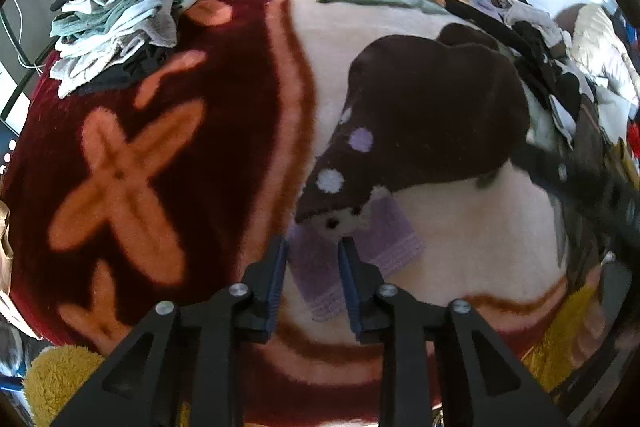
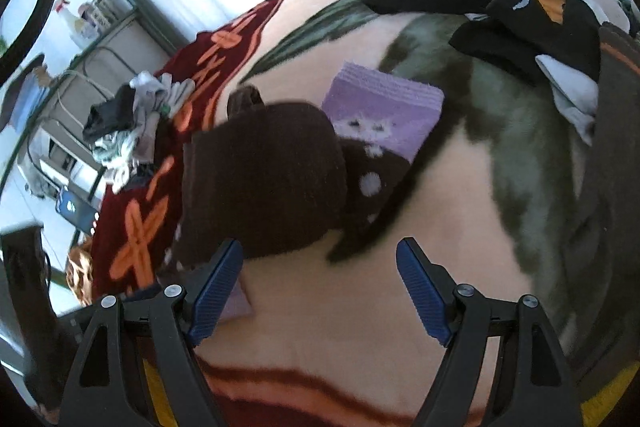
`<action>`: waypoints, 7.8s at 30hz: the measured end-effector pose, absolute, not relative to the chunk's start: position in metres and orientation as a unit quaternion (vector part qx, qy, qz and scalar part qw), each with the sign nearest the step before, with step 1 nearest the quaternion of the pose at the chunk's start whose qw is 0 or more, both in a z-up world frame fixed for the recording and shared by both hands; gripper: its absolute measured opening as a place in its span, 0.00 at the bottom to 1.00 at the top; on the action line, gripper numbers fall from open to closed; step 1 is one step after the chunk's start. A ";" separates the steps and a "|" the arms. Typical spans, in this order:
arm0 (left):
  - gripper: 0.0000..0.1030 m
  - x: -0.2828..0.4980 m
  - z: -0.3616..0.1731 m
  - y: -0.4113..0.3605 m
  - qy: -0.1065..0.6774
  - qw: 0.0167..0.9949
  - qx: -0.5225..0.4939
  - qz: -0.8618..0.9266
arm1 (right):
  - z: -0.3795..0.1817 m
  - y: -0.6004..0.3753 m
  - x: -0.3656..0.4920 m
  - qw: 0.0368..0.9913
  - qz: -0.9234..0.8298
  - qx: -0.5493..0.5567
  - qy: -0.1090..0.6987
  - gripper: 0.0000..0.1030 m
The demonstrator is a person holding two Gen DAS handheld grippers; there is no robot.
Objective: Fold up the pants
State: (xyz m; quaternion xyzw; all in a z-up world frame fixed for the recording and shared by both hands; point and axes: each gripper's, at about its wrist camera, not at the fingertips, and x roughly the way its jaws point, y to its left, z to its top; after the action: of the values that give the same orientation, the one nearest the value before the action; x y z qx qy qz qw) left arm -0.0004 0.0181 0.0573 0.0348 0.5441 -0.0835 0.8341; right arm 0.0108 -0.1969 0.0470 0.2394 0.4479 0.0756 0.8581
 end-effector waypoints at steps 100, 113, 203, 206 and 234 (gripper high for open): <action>0.31 0.013 0.074 0.047 0.522 0.851 -0.005 -0.057 | 0.046 -0.184 -0.027 0.840 0.080 0.168 0.510 0.30; 0.43 0.033 0.084 -0.006 0.491 0.861 -0.006 -0.135 | 0.045 -0.233 -0.006 0.858 0.011 0.158 0.488 0.44; 0.51 0.033 0.063 -0.033 0.539 0.834 0.019 -0.118 | 0.061 -0.272 -0.010 0.875 -0.038 0.191 0.443 0.29; 0.51 0.026 0.073 -0.024 0.532 0.838 0.020 -0.117 | 0.065 -0.260 -0.013 0.875 -0.030 0.190 0.444 0.29; 0.55 0.006 0.070 0.091 0.551 0.832 -0.055 -0.034 | 0.054 -0.110 0.004 0.841 0.120 0.155 0.505 0.29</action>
State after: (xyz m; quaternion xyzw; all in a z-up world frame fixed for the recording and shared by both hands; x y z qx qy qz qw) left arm 0.0056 0.0909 0.0703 -0.0546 0.5509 -0.0338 0.8321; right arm 0.0041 -0.1105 0.0544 0.1555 0.5046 0.1197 0.8408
